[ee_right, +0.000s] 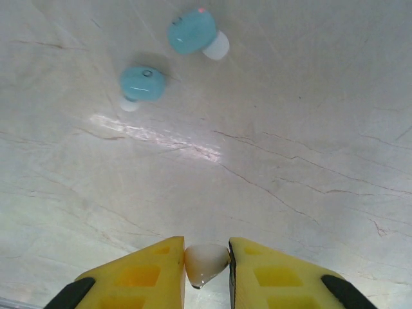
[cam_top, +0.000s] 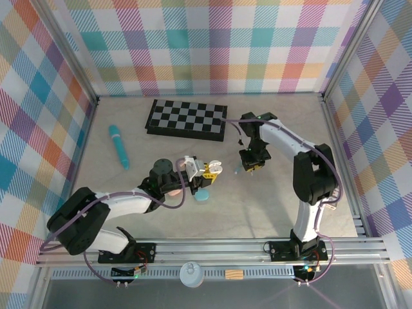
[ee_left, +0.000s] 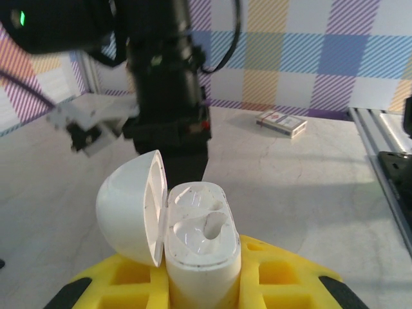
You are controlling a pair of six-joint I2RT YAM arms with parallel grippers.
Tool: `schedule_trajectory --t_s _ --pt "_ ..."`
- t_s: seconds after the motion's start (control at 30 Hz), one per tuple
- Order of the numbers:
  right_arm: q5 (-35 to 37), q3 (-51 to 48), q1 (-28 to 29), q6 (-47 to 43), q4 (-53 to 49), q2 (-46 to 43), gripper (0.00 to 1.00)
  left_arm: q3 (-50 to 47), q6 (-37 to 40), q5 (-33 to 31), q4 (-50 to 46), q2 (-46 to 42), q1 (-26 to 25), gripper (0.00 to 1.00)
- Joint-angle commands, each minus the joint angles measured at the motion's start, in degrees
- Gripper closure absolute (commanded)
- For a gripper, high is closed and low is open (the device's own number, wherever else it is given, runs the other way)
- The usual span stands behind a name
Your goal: Insert the wireless bluetooth earbuds into the charging case
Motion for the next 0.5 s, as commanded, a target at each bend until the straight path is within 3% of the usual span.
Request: schedule_trajectory --t_s 0.0,0.47 --pt "-1.9 1.2 -0.2 1.8 1.4 -4.3 0.77 1.9 -2.0 -4.2 7.1 2.9 -0.9 1.0" --pt "-6.3 3.2 -0.3 2.3 3.7 -15.5 0.77 9.0 -4.2 -9.5 12.9 16.1 -5.7 1.0"
